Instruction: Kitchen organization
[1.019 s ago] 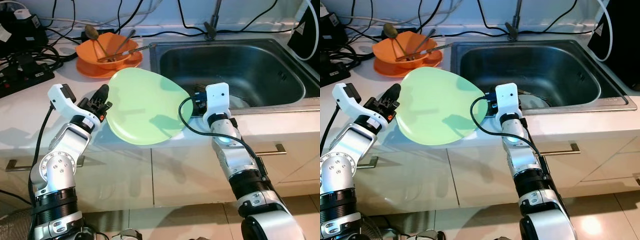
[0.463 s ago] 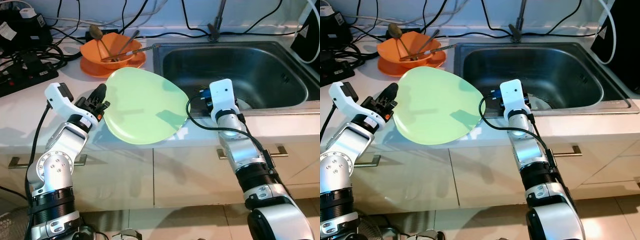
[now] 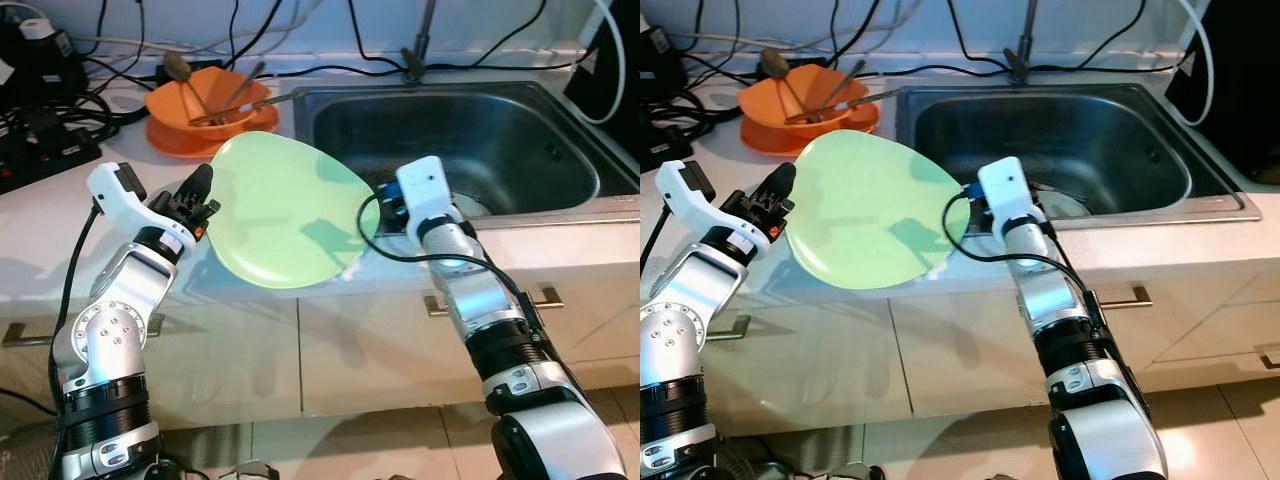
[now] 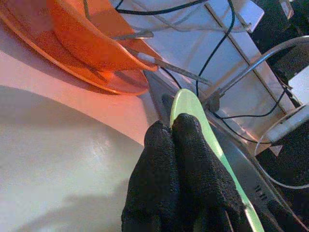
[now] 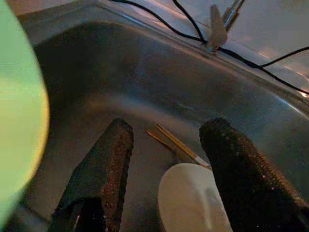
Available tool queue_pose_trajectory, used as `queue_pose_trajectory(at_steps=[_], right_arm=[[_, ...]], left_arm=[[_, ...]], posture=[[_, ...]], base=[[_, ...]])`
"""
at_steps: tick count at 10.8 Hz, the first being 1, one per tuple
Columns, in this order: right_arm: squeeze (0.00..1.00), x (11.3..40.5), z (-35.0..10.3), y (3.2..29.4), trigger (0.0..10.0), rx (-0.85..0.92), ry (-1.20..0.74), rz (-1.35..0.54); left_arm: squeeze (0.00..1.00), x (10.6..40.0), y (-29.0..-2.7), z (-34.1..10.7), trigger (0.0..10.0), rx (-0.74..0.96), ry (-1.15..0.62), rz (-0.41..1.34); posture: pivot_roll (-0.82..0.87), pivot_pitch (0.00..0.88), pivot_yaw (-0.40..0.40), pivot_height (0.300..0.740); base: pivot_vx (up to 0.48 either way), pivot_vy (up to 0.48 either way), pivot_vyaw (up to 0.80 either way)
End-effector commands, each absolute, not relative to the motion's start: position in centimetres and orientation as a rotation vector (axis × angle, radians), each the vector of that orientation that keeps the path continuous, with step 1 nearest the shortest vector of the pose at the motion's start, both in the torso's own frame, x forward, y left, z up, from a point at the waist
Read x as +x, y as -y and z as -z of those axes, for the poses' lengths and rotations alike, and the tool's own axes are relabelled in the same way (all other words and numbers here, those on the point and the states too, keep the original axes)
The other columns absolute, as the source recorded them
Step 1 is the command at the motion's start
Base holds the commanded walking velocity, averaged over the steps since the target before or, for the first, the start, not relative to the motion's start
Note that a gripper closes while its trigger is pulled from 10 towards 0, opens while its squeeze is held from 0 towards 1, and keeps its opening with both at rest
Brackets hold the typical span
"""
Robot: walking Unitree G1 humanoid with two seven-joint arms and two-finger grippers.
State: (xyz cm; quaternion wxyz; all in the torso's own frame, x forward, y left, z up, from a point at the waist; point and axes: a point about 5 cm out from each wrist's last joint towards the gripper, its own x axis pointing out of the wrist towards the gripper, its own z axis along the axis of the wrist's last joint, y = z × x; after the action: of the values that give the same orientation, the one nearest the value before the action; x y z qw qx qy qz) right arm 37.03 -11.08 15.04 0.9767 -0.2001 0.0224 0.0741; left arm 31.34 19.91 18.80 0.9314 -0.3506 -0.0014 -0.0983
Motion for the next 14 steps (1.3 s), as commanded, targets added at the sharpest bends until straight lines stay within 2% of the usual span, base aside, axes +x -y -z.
queue_pose_trajectory(at_steps=[1, 2, 3, 4, 5, 10, 12, 14], right_arm=[[0.00, 36.0, -11.4, 10.8, 10.0, -0.424, -0.209, -0.199], [0.00, 36.0, -11.4, 10.7, 10.0, -0.428, -0.212, -0.206], [0.00, 35.9, -11.3, 10.7, 10.0, -0.443, -0.216, -0.210], [0.00, 35.9, -11.2, 10.7, 10.0, -0.456, -0.223, -0.213], [0.00, 35.8, -11.0, 10.7, 10.0, -0.477, -0.225, -0.213], [0.00, 35.5, -10.6, 11.3, 10.0, -0.506, -0.238, -0.199], [0.00, 35.3, -10.4, 11.5, 10.0, -0.516, -0.246, -0.195], [0.00, 35.3, -10.5, 11.2, 10.0, -0.514, -0.240, -0.201]], left_arm=[[0.90, 31.3, -19.7, -19.8, 10.0, -0.695, 0.026, 0.222], [1.00, 31.2, -19.7, -19.9, 10.0, -0.691, 0.030, 0.220], [1.00, 31.2, -19.8, -19.9, 10.0, -0.688, 0.030, 0.216], [0.23, 31.2, -19.8, -19.9, 10.0, -0.685, 0.029, 0.217], [0.00, 31.2, -19.8, -19.9, 10.0, -0.683, 0.025, 0.216], [0.00, 30.5, -20.5, -19.6, 10.0, -0.669, -0.019, 0.220], [0.00, 29.9, -21.2, -18.5, 10.0, -0.588, -0.140, 0.229], [0.00, 29.0, -21.8, -16.7, 10.0, -0.618, -0.295, 0.209]], posture=[[0.13, 0.076, 0.018, 0.740], [0.13, 0.074, 0.017, 0.740], [0.14, 0.072, 0.017, 0.740], [0.14, 0.072, 0.018, 0.740], [0.14, 0.072, 0.017, 0.740], [0.13, 0.079, 0.023, 0.740], [0.14, 0.084, 0.023, 0.740], [0.14, 0.088, 0.029, 0.740]], base=[[0.000, 0.000, 0.00], [0.000, 0.000, 0.00], [0.000, 0.000, 0.00], [0.000, 0.000, 0.00], [0.000, 0.000, 0.00], [0.000, 0.000, 0.00], [0.000, 0.000, 0.00], [0.000, 0.000, 0.00]])
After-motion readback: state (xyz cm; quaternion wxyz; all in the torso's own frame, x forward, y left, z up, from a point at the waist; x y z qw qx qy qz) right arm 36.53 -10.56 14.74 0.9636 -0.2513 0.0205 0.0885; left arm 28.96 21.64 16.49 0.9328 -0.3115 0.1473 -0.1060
